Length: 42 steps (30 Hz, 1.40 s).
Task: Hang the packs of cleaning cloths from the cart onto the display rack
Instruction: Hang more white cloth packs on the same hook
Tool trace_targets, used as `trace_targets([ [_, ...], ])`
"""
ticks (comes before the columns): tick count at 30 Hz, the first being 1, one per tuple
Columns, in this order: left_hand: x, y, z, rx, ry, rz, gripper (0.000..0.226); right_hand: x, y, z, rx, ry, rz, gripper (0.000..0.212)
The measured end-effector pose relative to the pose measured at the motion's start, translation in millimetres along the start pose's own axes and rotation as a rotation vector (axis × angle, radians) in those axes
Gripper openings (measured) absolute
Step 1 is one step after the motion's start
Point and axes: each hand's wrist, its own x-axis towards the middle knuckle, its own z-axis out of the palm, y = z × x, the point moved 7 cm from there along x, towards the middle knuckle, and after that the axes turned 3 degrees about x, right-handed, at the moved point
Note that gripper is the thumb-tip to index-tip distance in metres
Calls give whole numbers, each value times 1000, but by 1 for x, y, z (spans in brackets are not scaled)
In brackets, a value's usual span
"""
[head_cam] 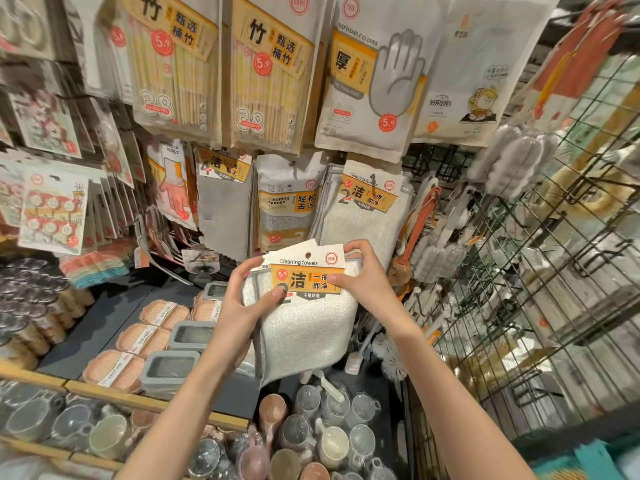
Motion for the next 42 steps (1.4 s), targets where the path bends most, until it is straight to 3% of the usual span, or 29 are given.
trace_targets([
  [4,-2,2,7,-59,-60,-36,50,0,2,-7,9,23,-6,44],
  [9,-1,3,5,-60,-8,-11,50,-4,2,-17,19,54,-27,49],
  [17,1,0,0,-18,-9,42,73,-1,2,-31,-76,32,-106,13],
  [20,4,-5,-4,-6,14,46,80,2,4,-35,-92,42,-103,10],
  [23,5,-8,-4,72,8,70,69,5,8,-45,-60,82,-102,12],
  [29,10,-6,-4,96,59,114,18,14,1,-61,-30,155,-115,18],
  [42,32,-15,-9,37,132,75,35,46,-29,-92,-28,278,-223,18],
])
